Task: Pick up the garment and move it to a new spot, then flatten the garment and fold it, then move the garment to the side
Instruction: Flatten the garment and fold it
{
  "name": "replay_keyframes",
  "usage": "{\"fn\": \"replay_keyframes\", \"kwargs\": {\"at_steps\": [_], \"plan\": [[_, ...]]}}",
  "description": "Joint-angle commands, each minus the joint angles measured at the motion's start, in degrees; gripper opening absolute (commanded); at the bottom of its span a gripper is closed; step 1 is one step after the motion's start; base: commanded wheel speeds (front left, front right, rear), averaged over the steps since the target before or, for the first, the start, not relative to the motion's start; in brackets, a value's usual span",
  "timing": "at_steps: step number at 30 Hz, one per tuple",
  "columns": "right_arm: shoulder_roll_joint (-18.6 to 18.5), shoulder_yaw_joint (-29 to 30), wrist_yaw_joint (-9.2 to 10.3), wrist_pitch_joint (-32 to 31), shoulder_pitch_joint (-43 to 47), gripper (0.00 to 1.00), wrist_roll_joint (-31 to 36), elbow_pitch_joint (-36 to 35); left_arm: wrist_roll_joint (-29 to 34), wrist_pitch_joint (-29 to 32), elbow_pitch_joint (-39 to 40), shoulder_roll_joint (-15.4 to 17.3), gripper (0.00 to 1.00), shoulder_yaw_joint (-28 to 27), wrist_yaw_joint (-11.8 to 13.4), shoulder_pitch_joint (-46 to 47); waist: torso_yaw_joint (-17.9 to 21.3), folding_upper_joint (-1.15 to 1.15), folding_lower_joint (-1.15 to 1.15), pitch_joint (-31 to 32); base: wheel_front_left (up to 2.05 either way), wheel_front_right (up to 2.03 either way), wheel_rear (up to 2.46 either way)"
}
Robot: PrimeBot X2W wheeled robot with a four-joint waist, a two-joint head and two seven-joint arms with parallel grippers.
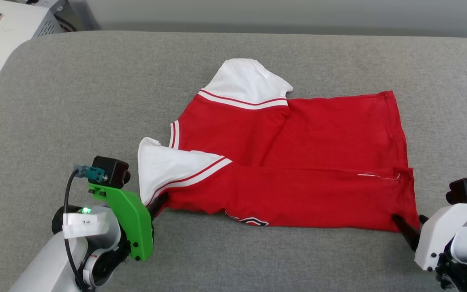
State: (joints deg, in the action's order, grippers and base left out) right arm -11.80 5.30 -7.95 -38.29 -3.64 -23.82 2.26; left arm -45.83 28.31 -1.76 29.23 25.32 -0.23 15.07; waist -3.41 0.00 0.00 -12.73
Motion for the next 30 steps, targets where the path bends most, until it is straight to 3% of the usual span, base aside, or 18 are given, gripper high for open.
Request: {"fn": "replay_keyframes", "kwargs": {"at_steps": [1,5,6,7,8,9,18,30], "plan": [[-0.2,-0.4,0.46,-0.6,-1.4,1.0,-0.4,1.0,0.2,0.0,0.6,0.4,0.0,-0.2,0.3,-0.5,-0.6,0.0,0.0,-1.0,0.0,0.0,0.0],[0.1,-2.0,0.46,-3.7,-2.3,1.0,-1.2,4.8,0.0,-0.1,1.2,0.3,0.0,-0.1,0.3,-0.6,-1.2,0.0,0.0,-2.0,0.0,0.0,0.0],[0.2,-2.5,0.46,-4.8,-2.2,0.82,-1.4,5.5,0.0,-0.2,1.1,0.3,0.0,-0.1,0.2,-0.6,-1.3,0.0,0.0,-2.0,0.0,0.0,0.0],[0.3,-2.8,0.46,-5.6,-2.2,0.38,-1.7,5.9,-0.1,-0.4,1.1,0.2,0.0,-0.1,0.2,-0.7,-1.4,0.0,0.0,-2.0,0.0,0.0,0.0],[0.5,-3.0,0.46,-6.4,-2.1,0.1,-2.0,6.1,-0.1,-0.5,1.0,0.1,0.0,-0.1,0.2,-0.8,-1.5,0.0,0.0,-2.0,0.0,0.0,0.0],[0.5,-3.2,0.46,-6.8,-2.1,0.0,-2.1,6.1,-0.2,-0.7,0.8,0.1,0.0,-0.1,0.2,-0.8,-1.6,0.0,0.0,-1.9,0.0,0.0,0.0],[-0.9,-3.4,0.46,-6.0,-3.7,0.0,-2.2,3.1,-0.2,-2.5,2.0,1.3,0.0,-0.8,0.5,-3.5,-0.2,0.0,0.0,2.0,0.0,0.0,0.0],[-0.3,-3.2,0.46,-9.3,5.3,0.0,-3.1,-5.1,-2.4,-0.8,7.4,4.5,0.0,-2.3,5.6,-14.6,0.3,0.0,0.0,10.9,0.0,0.0,0.0]]}}
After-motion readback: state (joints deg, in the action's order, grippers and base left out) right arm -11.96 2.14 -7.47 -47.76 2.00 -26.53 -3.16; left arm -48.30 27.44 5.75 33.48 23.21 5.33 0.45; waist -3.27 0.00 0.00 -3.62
